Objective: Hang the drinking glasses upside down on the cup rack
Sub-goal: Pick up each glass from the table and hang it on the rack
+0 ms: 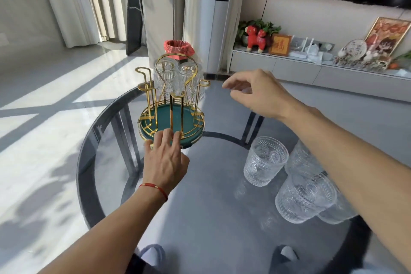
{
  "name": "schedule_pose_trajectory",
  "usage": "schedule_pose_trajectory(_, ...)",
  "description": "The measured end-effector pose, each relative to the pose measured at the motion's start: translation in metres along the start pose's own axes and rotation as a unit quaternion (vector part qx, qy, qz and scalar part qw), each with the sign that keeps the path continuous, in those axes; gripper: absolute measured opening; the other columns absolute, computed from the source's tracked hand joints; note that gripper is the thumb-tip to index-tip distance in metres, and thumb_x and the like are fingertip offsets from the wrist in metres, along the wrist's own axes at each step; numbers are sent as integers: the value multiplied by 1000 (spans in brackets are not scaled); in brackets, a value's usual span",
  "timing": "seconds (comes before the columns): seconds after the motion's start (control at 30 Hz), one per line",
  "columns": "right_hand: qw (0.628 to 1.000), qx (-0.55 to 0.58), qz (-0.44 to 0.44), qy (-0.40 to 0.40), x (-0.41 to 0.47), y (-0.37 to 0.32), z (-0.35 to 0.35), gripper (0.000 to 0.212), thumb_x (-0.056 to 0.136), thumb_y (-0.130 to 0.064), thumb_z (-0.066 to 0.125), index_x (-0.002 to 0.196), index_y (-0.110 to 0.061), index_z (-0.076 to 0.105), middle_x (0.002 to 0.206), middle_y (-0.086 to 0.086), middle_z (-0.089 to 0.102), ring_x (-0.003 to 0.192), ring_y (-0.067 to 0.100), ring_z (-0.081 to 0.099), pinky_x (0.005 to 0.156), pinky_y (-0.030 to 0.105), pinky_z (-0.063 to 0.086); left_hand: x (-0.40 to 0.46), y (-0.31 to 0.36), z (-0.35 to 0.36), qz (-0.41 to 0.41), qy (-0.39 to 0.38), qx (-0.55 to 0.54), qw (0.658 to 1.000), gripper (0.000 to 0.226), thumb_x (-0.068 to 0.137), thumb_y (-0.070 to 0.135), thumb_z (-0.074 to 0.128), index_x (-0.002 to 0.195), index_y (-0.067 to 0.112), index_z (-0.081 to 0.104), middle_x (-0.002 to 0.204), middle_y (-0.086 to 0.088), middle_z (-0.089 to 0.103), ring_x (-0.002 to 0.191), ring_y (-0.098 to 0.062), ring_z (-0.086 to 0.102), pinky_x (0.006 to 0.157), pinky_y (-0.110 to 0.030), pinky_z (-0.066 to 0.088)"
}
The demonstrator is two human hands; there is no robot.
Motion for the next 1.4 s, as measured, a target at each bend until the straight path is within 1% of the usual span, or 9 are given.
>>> schedule_pose_trajectory(0.13,996,86,21,16,-100,4,-11,19,95,-8,68,105,-18,80,97,-8,81,91,10,75,90,28,58,-10,46,-26,76,50,-111,990,50,73,22,67,121,11,62,118,-16,58,109,-38,50,92,-56,43)
schedule_pose_trajectory(0.27,982,111,43,148,-181,20,-24,22,94,1,66,97,-16,81,89,-11,80,88,6,76,84,19,56,-29,113,-41,164,-32,-330,929,65,76,38,62,136,17,49,123,-4,56,113,-22,53,98,-44,47)
schedule_pose_trajectory(0.43,947,127,96,279,-214,43,-42,24,93,2,62,90,-15,79,85,-10,79,83,8,75,80,18,56,-29,152,-31,89,-83,-425,897,78,81,37,76,147,18,39,139,-4,50,125,-17,50,105,-43,46)
schedule_pose_trajectory(0.63,947,87,111,289,-222,42,-36,21,92,-1,63,87,-16,78,82,-12,78,83,3,73,76,7,49,-24,157,-21,73,-56,-420,903,63,79,35,81,132,18,51,129,0,61,115,-18,56,97,-46,50)
schedule_pose_trajectory(0.93,952,69,97,284,-216,29,-27,24,92,-1,61,89,-19,77,83,-11,77,80,8,73,78,31,59,-19,134,-34,66,-27,-341,937,85,60,50,85,131,17,55,115,-3,58,104,-19,58,90,-23,44)
schedule_pose_trajectory(1.13,975,-9,-97,200,-216,-49,15,25,92,0,59,111,-7,75,116,3,73,107,19,70,93,33,55,-12,84,-61,29,28,-388,921,72,59,63,79,107,17,54,98,4,61,88,-11,56,72,-14,43)
schedule_pose_trajectory(1.23,984,126,35,121,-206,-50,55,52,98,-15,59,149,-13,50,161,-3,38,142,15,50,115,31,42,-12,48,-67,-57,4,-483,874,74,58,68,77,108,19,55,101,3,64,93,-10,62,76,-19,51)
schedule_pose_trajectory(1.3,969,188,152,45,-193,-41,82,70,103,-29,56,163,-19,22,172,-4,16,156,18,29,124,40,31,-15,33,-63,-122,-37,-591,797,59,59,57,81,100,20,61,103,-7,66,96,-19,67,74,-36,61)
schedule_pose_trajectory(1.4,892,372,255,1,-167,-35,108,49,107,-40,48,153,-37,35,150,-6,51,137,24,56,116,47,44,-21,29,-58,-148,-76,-689,706,22,66,43,81,76,26,70,85,-2,64,86,-7,68,62,-35,60)
Point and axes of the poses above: each hand's wrist, its own x-axis towards the middle knuckle, its own z-axis out of the palm, y = z × x, the point moved 6 cm from there along x, towards the middle knuckle
